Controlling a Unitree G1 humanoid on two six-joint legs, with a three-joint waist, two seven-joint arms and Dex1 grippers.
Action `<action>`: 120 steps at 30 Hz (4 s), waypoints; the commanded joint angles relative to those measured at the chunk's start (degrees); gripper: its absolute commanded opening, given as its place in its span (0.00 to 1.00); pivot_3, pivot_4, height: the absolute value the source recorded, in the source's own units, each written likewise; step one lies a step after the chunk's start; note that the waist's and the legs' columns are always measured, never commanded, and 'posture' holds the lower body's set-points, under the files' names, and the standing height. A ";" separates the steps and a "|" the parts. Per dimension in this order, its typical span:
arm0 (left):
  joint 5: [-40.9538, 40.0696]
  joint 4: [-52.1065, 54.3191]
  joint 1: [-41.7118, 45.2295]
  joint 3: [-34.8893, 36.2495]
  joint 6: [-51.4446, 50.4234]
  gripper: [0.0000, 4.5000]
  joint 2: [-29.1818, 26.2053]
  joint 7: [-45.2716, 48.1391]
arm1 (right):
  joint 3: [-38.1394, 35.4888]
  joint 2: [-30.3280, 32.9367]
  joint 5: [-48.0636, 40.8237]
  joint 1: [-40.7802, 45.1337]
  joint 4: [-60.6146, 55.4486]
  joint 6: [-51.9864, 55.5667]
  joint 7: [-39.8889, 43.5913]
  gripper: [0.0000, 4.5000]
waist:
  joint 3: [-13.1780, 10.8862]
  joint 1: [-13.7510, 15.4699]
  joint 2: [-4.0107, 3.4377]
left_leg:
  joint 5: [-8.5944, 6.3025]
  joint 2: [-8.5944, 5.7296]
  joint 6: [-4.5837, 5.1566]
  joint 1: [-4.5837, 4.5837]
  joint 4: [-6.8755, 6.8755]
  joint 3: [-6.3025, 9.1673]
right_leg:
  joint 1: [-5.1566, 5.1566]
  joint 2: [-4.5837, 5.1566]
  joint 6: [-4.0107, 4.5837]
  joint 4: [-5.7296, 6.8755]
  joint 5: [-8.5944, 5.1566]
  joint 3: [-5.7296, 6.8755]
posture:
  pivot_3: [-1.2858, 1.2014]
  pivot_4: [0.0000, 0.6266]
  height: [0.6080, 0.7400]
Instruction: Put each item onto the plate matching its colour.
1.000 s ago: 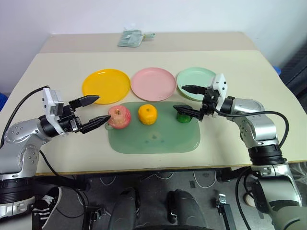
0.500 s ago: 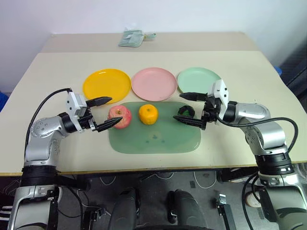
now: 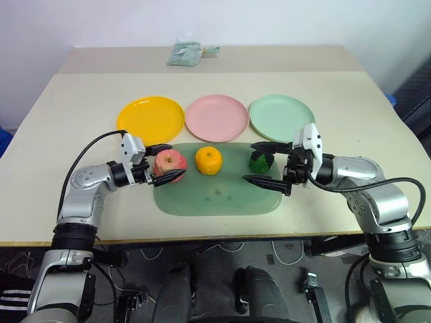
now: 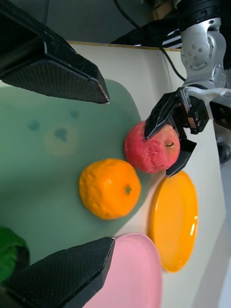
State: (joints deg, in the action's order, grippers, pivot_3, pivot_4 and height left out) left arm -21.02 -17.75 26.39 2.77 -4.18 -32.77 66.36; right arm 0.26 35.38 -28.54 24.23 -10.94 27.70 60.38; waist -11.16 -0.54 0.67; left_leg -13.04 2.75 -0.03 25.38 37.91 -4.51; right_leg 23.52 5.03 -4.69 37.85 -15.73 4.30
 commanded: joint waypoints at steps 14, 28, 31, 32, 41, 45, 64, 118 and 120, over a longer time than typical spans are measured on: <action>-1.72 -6.69 10.87 6.52 -1.66 0.72 0.09 -7.60 | -3.69 -6.33 -0.16 5.95 1.39 -5.99 -12.04 1.00 | 0.00 0.12 0.01 | 0.00 -0.02 0.00 0.01 0.03 0.04 | -0.01 -0.01 0.00 0.02 0.00 0.01 | 0.52 0.24 1.00; 6.71 -39.62 29.36 9.85 14.99 0.72 8.50 -33.45 | -2.96 -10.71 4.21 11.59 7.97 -12.20 -15.71 1.00 | -0.01 0.00 0.06 | 0.01 -0.08 0.01 0.06 0.08 -0.02 | 0.01 -0.02 -0.04 0.01 0.01 0.01 | 0.52 0.24 1.00; 7.29 -44.09 32.54 10.92 16.25 0.72 8.27 -37.19 | -2.83 -10.67 4.19 11.33 6.89 -11.35 -16.19 1.00 | -0.01 -0.05 0.06 | 0.01 -0.08 0.01 0.06 0.07 -0.03 | 0.02 -0.02 -0.04 0.01 0.01 0.01 | 0.52 0.24 1.00; 7.77 -44.94 33.03 10.91 16.73 0.72 8.11 -38.14 | -2.70 -10.58 4.29 11.20 6.50 -11.07 -16.24 1.00 | -0.01 -0.05 0.06 | 0.01 -0.08 0.01 0.07 0.07 -0.03 | 0.02 -0.02 -0.04 0.01 0.01 0.01 | 0.52 0.24 1.00; 9.05 -46.98 33.18 11.04 19.07 1.00 7.11 -40.69 | -1.99 -9.09 4.30 9.89 5.15 -9.27 -14.61 1.00 | -0.01 -0.02 0.06 | 0.01 -0.08 0.01 0.06 0.07 -0.03 | 0.03 -0.02 -0.04 0.01 0.01 0.01 | 0.52 0.24 1.00; 9.89 -43.24 32.56 9.68 19.88 1.00 6.39 -36.95 | -1.91 -8.78 4.50 9.68 5.78 -9.67 -13.99 1.00 | -0.01 0.07 0.06 | 0.01 -0.08 0.00 0.07 0.07 -0.04 | 0.02 -0.02 -0.04 0.01 0.01 0.01 | 0.52 0.24 1.00; -5.47 2.24 4.80 7.83 -2.11 1.00 -6.18 1.66 | 1.57 -13.77 6.21 12.94 5.83 -8.58 -15.67 1.00 | -0.01 0.13 0.05 | 0.03 0.06 -0.04 0.03 0.04 -0.06 | 0.06 0.00 0.00 0.07 0.01 -0.09 | 0.52 0.24 1.00; 10.81 -43.90 31.53 8.65 16.46 1.00 3.95 -33.86 | 0.49 -11.17 7.72 10.61 8.75 -10.90 -13.74 1.00 | 0.01 0.01 0.09 | 0.01 -0.08 0.00 0.04 0.08 -0.11 | 0.05 -0.04 -0.04 0.03 0.01 -0.08 | 0.52 0.24 1.00; 11.59 -47.45 32.69 8.54 17.93 1.00 5.27 -34.14 | 0.10 -10.76 7.59 10.56 8.28 -10.56 -13.96 1.00 | 0.00 -0.06 0.09 | 0.01 -0.08 0.00 0.04 0.07 -0.12 | 0.06 -0.04 -0.04 0.03 0.01 -0.07 | 0.52 0.24 1.00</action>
State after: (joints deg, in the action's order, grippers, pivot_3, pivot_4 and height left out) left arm -10.32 -63.62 57.19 11.38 11.87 -27.39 32.48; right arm 2.02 23.80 -20.50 34.21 -0.30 17.58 46.73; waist -11.16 -0.60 0.76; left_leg -13.02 2.67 -0.03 25.43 37.98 -4.64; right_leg 23.59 4.98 -4.74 37.89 -15.71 4.23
